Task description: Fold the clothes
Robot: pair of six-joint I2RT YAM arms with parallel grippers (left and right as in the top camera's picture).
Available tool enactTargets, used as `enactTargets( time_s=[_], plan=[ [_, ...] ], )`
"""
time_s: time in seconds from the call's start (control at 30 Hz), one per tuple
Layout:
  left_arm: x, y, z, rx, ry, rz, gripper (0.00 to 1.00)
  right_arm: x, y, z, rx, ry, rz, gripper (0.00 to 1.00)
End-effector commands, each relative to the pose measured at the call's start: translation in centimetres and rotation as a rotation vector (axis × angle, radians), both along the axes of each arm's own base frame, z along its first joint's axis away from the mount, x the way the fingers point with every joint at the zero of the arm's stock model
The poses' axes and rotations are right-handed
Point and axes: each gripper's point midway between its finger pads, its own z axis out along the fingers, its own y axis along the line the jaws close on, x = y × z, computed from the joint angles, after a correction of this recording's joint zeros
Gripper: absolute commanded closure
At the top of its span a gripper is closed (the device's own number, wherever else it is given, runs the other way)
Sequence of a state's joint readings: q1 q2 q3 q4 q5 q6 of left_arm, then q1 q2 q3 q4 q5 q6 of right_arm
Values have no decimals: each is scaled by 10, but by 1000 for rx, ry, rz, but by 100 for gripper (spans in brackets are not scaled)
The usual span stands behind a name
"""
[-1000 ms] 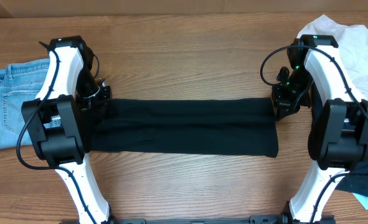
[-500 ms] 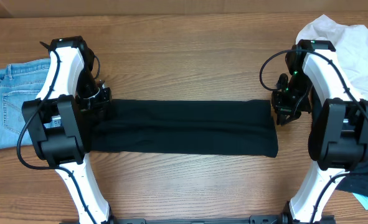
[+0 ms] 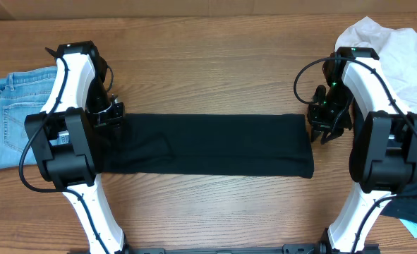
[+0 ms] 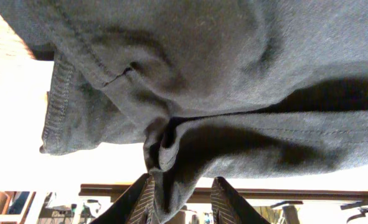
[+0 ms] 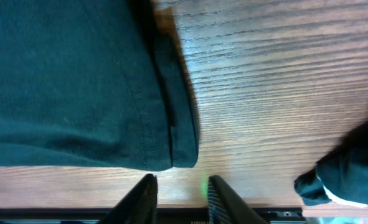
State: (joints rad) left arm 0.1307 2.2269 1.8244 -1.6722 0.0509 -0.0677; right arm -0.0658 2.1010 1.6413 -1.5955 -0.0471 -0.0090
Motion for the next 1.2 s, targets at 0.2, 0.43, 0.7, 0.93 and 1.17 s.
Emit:
enactTargets(
  time_s=[0.2, 0.43, 0.7, 0.93, 1.17],
  plan=[
    [2, -1, 11, 8, -46, -28, 63, 11, -2, 6, 9, -82, -22, 54],
    [19, -1, 3, 29, -117, -8, 55, 18, -14, 2, 62, -120, -115, 49],
    [38, -10, -3, 27, -196, -15, 55, 14, -14, 2, 239, -137, -156, 49],
    [48, -19, -6, 29, -237, -42, 56, -8, 12, -27, 422, -124, -151, 48],
    [48, -19, -6, 29, -238, -42, 55, -4, 23, -42, 481, -176, -170, 44]
  ],
)
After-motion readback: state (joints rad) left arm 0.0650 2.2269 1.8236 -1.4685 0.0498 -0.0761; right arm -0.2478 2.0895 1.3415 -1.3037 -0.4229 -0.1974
